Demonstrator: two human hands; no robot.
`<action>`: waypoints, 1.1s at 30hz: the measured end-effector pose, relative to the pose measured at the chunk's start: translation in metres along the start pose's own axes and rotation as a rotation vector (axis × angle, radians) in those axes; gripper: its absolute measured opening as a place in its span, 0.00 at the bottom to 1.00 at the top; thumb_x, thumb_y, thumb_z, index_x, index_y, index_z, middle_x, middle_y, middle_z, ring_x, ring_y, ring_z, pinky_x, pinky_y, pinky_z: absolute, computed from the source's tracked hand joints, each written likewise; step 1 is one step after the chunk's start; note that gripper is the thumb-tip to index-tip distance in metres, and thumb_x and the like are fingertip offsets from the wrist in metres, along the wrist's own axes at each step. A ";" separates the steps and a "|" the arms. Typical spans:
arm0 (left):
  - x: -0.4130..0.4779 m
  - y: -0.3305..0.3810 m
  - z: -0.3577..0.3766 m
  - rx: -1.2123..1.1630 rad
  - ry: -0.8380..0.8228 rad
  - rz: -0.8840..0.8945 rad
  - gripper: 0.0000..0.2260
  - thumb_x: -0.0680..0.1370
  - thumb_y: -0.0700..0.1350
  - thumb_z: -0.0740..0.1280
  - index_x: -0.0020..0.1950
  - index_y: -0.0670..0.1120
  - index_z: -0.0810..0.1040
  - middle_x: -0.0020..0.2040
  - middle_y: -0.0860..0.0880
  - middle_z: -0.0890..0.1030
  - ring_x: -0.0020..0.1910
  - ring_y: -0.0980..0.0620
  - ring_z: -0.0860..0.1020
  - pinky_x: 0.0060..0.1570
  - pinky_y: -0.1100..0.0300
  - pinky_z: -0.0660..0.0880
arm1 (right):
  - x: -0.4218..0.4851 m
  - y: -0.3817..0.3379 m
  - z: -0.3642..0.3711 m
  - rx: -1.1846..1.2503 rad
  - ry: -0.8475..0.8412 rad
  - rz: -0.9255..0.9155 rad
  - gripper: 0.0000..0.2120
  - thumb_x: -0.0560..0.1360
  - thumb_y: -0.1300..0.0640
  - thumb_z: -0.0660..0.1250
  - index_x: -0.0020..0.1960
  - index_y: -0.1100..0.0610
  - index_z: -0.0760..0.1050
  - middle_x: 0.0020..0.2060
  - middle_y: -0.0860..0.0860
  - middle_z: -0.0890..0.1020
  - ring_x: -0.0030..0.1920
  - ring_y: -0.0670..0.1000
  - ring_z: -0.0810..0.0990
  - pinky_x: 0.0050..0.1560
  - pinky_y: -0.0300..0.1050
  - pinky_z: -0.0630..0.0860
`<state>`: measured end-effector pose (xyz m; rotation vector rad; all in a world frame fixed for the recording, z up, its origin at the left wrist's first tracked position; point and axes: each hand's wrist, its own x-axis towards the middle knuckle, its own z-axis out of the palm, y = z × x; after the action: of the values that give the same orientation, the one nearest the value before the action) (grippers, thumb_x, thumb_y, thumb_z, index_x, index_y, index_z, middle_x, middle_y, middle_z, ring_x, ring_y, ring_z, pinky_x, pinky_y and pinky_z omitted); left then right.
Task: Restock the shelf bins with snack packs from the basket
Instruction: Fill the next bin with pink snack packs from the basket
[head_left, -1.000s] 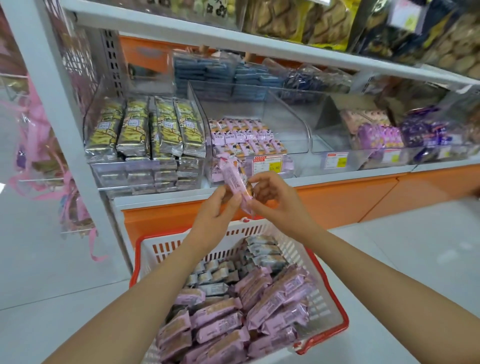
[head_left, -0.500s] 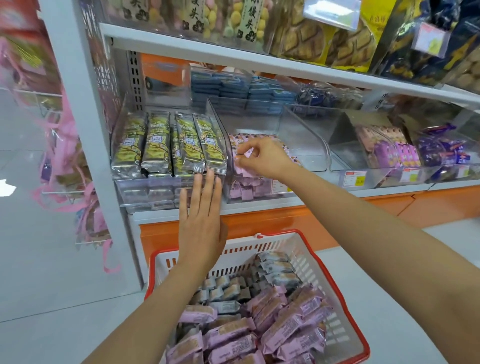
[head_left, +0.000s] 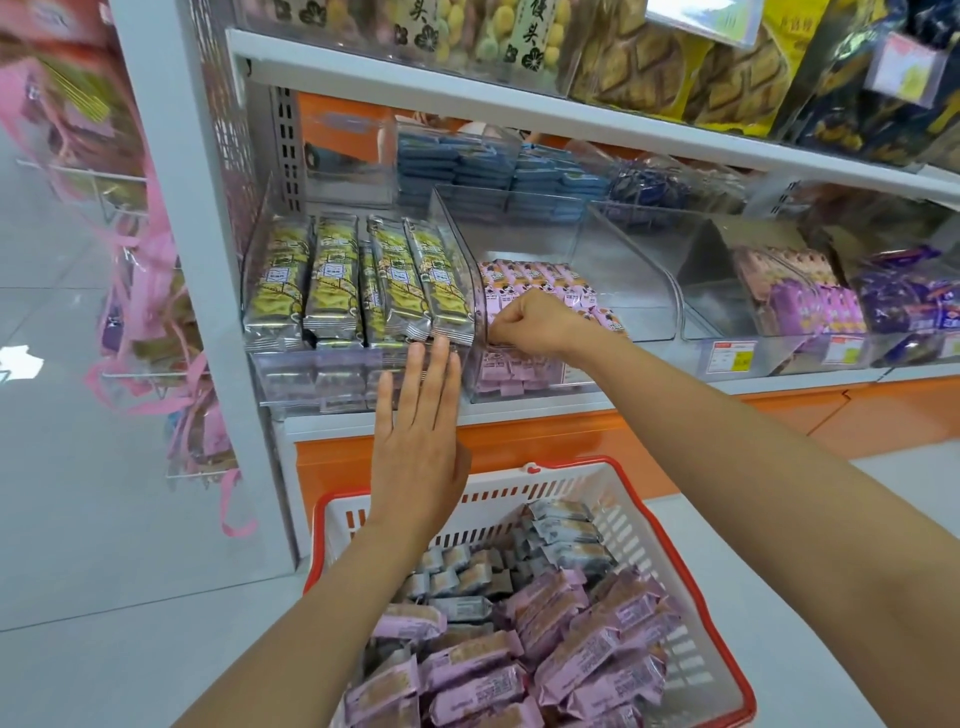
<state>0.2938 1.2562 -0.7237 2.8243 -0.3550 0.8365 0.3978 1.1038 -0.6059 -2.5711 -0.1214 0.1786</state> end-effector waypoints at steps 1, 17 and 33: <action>0.000 0.000 -0.001 -0.008 0.003 0.002 0.40 0.71 0.39 0.66 0.80 0.40 0.53 0.81 0.43 0.50 0.80 0.43 0.48 0.78 0.45 0.43 | -0.002 0.001 0.000 0.000 0.010 -0.019 0.21 0.78 0.58 0.66 0.26 0.57 0.67 0.24 0.54 0.68 0.28 0.51 0.67 0.37 0.45 0.69; -0.035 0.021 0.045 -0.118 -0.349 0.319 0.29 0.68 0.43 0.76 0.69 0.42 0.75 0.69 0.41 0.75 0.70 0.41 0.71 0.71 0.44 0.64 | -0.130 0.115 0.047 0.192 0.116 -0.212 0.04 0.77 0.58 0.70 0.50 0.53 0.82 0.39 0.43 0.81 0.38 0.41 0.77 0.39 0.33 0.72; -0.050 0.052 0.116 0.156 -0.733 0.287 0.37 0.83 0.55 0.53 0.75 0.43 0.28 0.79 0.44 0.32 0.78 0.45 0.34 0.74 0.43 0.33 | -0.185 0.255 0.082 -0.219 -0.319 0.026 0.14 0.69 0.55 0.74 0.54 0.56 0.81 0.48 0.51 0.82 0.50 0.53 0.77 0.52 0.48 0.73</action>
<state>0.2981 1.1885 -0.8425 3.1760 -0.8313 -0.1937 0.2151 0.9091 -0.7922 -2.7424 -0.2375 0.6169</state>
